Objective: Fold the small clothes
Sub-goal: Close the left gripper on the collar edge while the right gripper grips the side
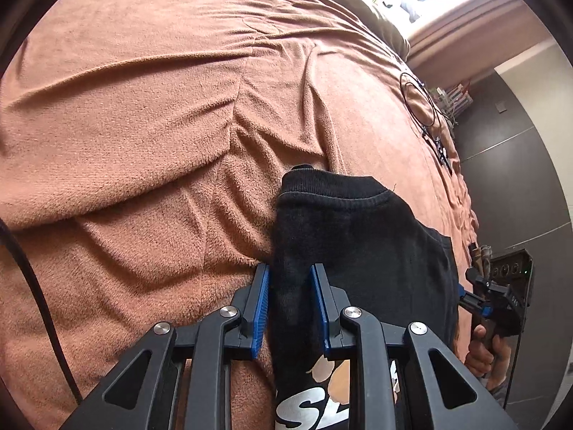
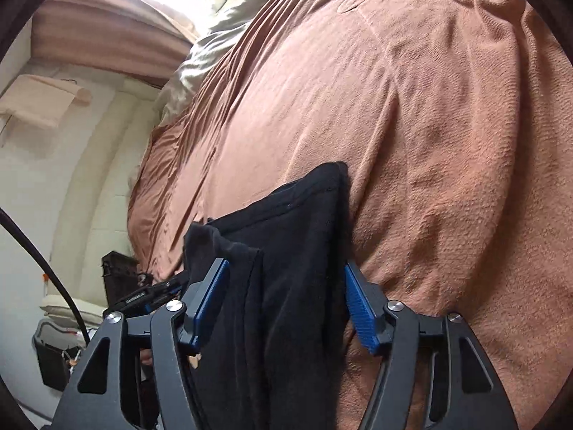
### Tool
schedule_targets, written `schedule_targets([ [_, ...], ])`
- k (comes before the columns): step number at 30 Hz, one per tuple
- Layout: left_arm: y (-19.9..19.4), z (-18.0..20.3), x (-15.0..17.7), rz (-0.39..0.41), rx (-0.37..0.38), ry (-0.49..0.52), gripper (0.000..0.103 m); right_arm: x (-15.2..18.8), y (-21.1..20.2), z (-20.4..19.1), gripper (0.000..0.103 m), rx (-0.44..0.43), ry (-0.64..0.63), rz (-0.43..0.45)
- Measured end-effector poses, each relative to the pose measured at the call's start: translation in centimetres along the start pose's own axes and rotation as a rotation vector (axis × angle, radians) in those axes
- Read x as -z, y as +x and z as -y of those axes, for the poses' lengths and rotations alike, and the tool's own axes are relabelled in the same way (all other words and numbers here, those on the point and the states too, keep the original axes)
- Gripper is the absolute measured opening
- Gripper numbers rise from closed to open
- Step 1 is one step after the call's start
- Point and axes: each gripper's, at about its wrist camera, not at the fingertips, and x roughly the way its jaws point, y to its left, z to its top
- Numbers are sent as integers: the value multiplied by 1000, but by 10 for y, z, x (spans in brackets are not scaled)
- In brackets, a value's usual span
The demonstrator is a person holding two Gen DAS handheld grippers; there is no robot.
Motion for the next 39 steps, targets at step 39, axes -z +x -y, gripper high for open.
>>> schedule_targets([
  [39, 6, 10, -20, 28, 36, 16, 7, -20, 32, -22, 13, 133, -154, -74],
])
